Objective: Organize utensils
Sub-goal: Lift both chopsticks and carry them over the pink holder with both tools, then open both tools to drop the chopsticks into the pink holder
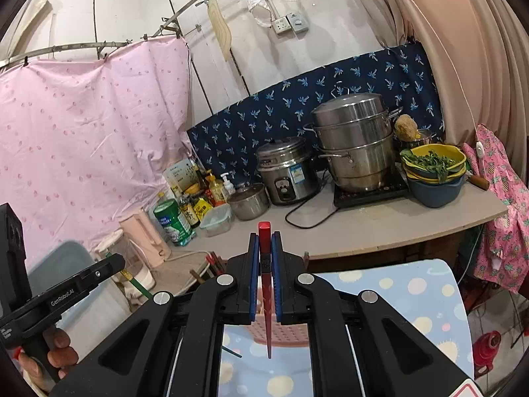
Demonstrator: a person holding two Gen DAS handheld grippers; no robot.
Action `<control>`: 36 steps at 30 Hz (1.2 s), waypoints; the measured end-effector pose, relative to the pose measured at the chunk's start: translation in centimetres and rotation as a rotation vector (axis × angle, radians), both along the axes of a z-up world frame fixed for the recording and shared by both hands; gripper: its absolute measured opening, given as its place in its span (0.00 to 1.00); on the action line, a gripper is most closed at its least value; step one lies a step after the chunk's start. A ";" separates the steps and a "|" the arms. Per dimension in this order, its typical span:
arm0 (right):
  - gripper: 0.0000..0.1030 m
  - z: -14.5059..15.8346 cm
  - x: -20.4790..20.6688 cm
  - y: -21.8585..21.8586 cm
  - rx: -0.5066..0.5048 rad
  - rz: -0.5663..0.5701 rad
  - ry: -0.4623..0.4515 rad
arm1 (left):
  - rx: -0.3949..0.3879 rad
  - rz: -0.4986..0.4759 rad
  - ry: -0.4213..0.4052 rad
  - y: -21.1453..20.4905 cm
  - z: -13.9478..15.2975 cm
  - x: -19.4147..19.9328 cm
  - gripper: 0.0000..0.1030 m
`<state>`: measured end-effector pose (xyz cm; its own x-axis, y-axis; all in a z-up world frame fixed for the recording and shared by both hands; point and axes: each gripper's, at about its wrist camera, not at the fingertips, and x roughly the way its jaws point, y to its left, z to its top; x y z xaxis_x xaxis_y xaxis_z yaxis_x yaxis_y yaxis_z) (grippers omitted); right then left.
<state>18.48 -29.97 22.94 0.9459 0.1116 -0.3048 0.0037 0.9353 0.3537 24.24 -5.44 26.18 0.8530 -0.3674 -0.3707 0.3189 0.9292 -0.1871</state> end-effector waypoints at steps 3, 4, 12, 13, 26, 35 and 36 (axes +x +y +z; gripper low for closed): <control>0.07 1.4 2.2 -0.4 0.023 0.000 -0.033 | -0.016 0.031 -0.036 -0.2 0.7 1.8 0.07; 0.07 1.6 3.0 -0.5 0.027 -0.004 -0.038 | -0.017 0.040 -0.038 -0.3 0.7 2.5 0.07; 0.07 0.9 8.0 -0.2 0.008 -0.020 -0.022 | 0.014 0.078 -0.007 -0.9 -0.8 7.2 0.07; 0.07 0.5 8.6 -0.1 0.001 -0.020 -0.012 | 0.018 0.080 0.001 -0.9 -1.2 7.6 0.07; 0.07 -5.8 12.4 0.8 -0.037 -0.014 0.128 | 0.046 0.064 0.096 -1.9 -5.9 10.1 0.07; 0.20 -7.2 13.1 0.8 -0.055 -0.020 0.165 | 0.072 0.101 0.081 -2.3 -6.6 9.9 0.36; 0.22 -7.2 13.1 0.7 -0.053 -0.022 0.165 | 0.076 0.099 0.080 -2.3 -6.6 9.8 0.36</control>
<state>31.57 -29.25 15.74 0.8846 0.0714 -0.4608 0.0780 0.9516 0.2972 34.06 -7.78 19.55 0.8504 -0.2511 -0.4624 0.2116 0.9678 -0.1363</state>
